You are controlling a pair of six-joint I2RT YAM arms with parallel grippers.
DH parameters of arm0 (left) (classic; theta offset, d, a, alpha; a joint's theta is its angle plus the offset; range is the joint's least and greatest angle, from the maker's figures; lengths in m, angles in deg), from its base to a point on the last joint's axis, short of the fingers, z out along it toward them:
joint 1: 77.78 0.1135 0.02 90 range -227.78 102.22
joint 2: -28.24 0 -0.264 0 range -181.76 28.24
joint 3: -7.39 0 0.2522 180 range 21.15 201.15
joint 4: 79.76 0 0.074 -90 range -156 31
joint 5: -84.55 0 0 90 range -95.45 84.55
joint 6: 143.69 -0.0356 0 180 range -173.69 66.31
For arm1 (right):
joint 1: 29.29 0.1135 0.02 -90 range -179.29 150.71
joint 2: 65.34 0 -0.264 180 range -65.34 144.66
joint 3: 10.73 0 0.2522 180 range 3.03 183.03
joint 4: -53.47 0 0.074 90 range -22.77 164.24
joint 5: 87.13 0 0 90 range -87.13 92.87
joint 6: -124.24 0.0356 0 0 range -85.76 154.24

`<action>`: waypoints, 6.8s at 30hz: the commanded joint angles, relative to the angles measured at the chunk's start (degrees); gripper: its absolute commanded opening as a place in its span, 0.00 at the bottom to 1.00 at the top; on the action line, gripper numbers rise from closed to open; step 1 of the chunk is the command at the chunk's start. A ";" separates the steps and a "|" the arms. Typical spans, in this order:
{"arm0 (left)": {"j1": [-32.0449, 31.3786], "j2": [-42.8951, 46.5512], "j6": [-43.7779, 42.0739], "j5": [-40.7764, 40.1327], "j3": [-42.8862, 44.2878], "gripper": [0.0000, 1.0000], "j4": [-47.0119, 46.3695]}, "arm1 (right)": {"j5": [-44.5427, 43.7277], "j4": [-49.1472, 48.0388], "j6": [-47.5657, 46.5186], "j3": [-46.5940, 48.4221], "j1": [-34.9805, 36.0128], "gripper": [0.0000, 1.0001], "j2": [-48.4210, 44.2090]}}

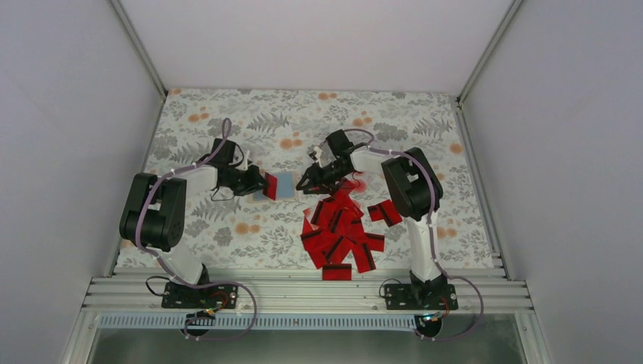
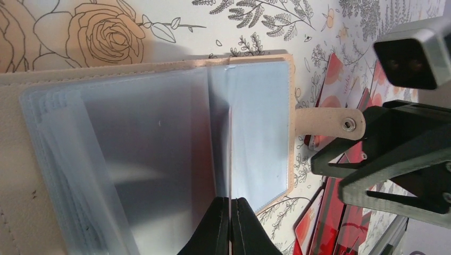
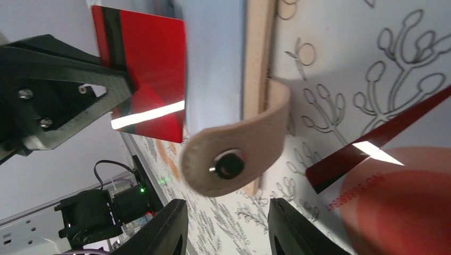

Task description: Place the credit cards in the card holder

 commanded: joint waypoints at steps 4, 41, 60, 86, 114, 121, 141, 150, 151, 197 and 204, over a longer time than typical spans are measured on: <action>0.40 -0.59 1.02 1.95 0.69 0.02 -3.76 | 0.90 -0.78 -1.88 -0.42 0.65 0.39 2.28; 0.58 -3.95 -0.41 5.72 -4.06 0.02 -15.63 | 2.66 0.72 -3.11 2.18 0.65 0.28 6.28; 0.08 -2.92 8.58 6.01 -9.25 0.02 -23.08 | 4.24 0.45 -3.24 2.83 0.77 0.20 7.50; -1.70 -3.26 18.33 3.21 -12.72 0.02 -31.30 | 6.21 -0.36 -4.25 2.48 0.85 0.18 8.40; -5.62 0.21 5.05 -11.63 -1.74 0.03 -11.18 | 6.83 -0.88 -4.47 1.80 1.00 0.17 8.01; -5.66 -0.98 -0.28 -11.09 0.26 0.03 -6.70 | 6.91 -0.52 -4.76 2.04 1.00 0.17 8.34; -5.98 -2.76 2.33 -3.96 -6.78 0.03 -21.11 | 6.44 -0.61 -4.26 1.65 1.25 0.17 8.32; -5.97 -2.16 7.02 -1.98 -9.59 0.03 -24.00 | 6.30 -1.02 -3.57 1.99 1.45 0.17 8.56; -5.93 -2.51 7.33 -1.63 -9.70 0.04 -24.23 | 6.29 -1.08 -3.49 2.06 1.49 0.17 8.61; -3.53 -5.93 -16.94 -17.46 15.12 1.00 19.39 | 4.36 0.81 -3.86 3.52 1.57 0.17 6.19; -3.36 -8.43 -21.20 -19.64 16.82 1.00 20.76 | 4.20 1.37 -3.56 4.21 1.62 0.17 6.36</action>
